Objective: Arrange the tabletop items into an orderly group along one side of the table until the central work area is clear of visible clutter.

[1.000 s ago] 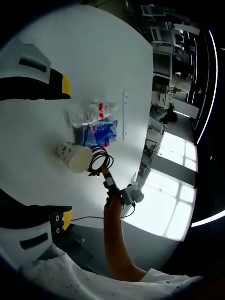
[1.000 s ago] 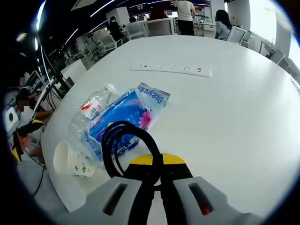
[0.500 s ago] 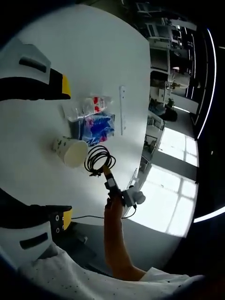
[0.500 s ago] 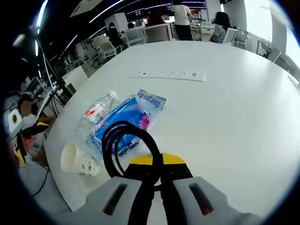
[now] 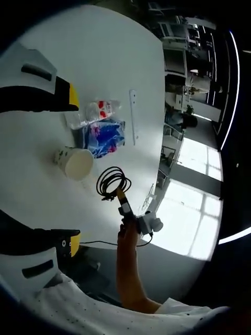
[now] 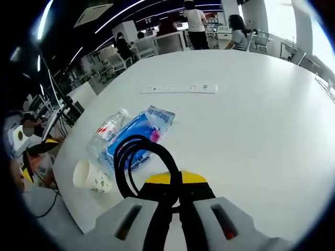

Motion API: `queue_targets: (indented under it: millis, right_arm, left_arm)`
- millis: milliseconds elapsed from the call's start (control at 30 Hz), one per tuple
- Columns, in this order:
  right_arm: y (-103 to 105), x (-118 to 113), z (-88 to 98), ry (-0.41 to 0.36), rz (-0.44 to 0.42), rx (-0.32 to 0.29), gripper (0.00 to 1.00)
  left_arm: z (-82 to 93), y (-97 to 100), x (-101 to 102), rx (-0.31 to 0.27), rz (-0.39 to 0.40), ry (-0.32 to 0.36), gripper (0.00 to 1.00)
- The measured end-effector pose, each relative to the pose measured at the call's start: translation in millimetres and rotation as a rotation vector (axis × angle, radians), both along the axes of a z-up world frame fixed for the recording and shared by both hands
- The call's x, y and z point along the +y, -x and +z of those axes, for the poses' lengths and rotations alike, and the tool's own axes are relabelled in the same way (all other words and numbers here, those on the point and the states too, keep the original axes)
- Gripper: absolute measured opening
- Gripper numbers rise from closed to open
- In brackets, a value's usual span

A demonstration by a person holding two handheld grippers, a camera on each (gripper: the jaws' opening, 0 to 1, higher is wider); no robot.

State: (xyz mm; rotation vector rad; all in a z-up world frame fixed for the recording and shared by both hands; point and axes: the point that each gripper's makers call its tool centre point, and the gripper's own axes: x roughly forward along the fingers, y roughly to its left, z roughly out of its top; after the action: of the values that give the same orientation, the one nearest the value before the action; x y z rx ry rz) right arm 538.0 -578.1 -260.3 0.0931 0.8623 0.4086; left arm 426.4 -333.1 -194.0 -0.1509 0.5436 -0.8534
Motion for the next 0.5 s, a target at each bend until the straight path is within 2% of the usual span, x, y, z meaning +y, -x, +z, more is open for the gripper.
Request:
queue_targets:
  millis: [300, 500]
  right_arm:
    - [11, -30, 11.8, -0.022, -0.053, -0.019, 0.0]
    - [21, -43, 21.4, -0.04, -0.073, -0.034, 0.0]
  left_arm:
    - [4.6, 2.5, -14, -0.003, -0.022, -0.008, 0.96]
    - [11.6, 0.2, -34, -0.011, -0.043, 0.0, 0.94]
